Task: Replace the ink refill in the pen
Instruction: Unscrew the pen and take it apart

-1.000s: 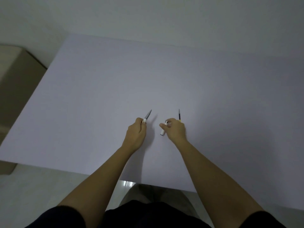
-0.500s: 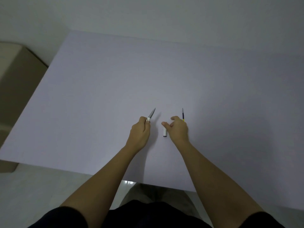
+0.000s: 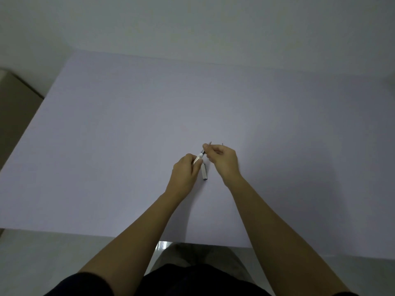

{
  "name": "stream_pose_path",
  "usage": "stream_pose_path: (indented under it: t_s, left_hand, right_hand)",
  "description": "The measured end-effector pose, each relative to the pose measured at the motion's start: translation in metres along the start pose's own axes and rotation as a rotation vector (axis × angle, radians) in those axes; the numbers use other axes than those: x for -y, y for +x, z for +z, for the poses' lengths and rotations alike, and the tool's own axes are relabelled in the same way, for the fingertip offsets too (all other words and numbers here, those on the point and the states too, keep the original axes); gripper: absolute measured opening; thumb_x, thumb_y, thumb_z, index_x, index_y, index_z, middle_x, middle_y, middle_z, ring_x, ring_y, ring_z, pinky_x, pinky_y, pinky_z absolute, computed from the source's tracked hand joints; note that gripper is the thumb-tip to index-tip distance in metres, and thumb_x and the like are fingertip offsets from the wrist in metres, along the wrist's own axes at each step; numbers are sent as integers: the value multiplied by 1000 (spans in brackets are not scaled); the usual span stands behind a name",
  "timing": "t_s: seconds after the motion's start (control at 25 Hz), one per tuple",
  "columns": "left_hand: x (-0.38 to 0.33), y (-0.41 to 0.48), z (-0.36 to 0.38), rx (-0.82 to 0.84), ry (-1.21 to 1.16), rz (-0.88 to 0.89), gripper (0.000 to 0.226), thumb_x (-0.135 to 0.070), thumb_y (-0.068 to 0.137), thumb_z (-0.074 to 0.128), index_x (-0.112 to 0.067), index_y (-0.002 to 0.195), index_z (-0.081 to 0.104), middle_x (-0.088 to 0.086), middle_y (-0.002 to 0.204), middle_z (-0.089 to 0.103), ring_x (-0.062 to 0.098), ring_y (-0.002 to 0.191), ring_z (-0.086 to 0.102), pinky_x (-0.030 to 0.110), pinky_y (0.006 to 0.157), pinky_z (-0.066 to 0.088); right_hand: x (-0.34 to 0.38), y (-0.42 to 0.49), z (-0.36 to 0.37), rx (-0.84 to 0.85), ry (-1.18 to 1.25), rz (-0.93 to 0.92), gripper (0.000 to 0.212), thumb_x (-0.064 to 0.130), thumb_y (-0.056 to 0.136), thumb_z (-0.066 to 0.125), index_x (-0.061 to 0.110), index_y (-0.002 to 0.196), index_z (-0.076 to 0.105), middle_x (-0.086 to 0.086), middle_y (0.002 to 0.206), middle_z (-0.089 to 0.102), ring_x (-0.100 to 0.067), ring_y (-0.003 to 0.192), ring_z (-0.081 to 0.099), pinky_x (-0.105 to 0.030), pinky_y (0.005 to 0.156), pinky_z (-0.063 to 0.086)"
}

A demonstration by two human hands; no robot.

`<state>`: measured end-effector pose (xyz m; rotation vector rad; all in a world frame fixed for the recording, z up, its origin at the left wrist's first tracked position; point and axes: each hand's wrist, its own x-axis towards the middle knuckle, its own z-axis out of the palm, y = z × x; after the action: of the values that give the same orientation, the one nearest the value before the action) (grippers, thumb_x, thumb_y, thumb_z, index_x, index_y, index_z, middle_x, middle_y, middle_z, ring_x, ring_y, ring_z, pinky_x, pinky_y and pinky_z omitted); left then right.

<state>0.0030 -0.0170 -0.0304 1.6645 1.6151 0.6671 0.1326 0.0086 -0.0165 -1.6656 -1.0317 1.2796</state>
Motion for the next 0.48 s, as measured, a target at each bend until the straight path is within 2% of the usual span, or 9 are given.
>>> stream_pose_path:
  t_s: [0.16, 0.28, 0.32, 0.4, 0.48]
  left_hand:
    - [-1, -1, -2, 60, -84, 18, 25, -28, 98, 39, -20, 81, 56, -11, 64, 50, 3, 56, 45, 11, 54, 37]
    - [-3, 0, -8, 145, -107, -9, 27, -32, 98, 38, -23, 83, 59, -9, 65, 55, 3, 54, 46, 9, 54, 39]
    - [-4, 0, -9, 140, -84, 4, 28, -32, 98, 39, -20, 83, 59, -5, 66, 57, 7, 56, 48, 11, 54, 40]
    - [-8, 0, -9, 92, -55, 51, 30, -32, 97, 41, -13, 85, 61, 6, 71, 62, 18, 62, 53, 20, 59, 43]
    - [-11, -1, -7, 66, -74, 94, 27, -32, 96, 44, -13, 93, 62, 9, 76, 63, 20, 67, 56, 34, 64, 48]
  right_hand:
    - [0, -2, -5, 74, 77, -9, 19, 24, 89, 58, 13, 78, 70, -1, 78, 64, -12, 79, 59, -41, 93, 50]
    - [-5, -5, -12, 120, 93, -24, 21, 21, 92, 56, 6, 86, 68, -6, 83, 61, -14, 82, 56, -44, 95, 48]
    - [-5, -7, -13, 133, 116, -19, 20, 22, 92, 56, 8, 86, 68, -4, 82, 62, -14, 83, 56, -42, 94, 49]
    - [-3, -10, -15, 145, 188, -4, 15, 25, 89, 59, 17, 84, 70, 5, 81, 67, -7, 85, 63, -30, 91, 51]
    - [0, -10, -15, 114, 182, -11, 9, 27, 86, 64, 23, 82, 71, 8, 82, 70, -2, 85, 66, -20, 85, 48]
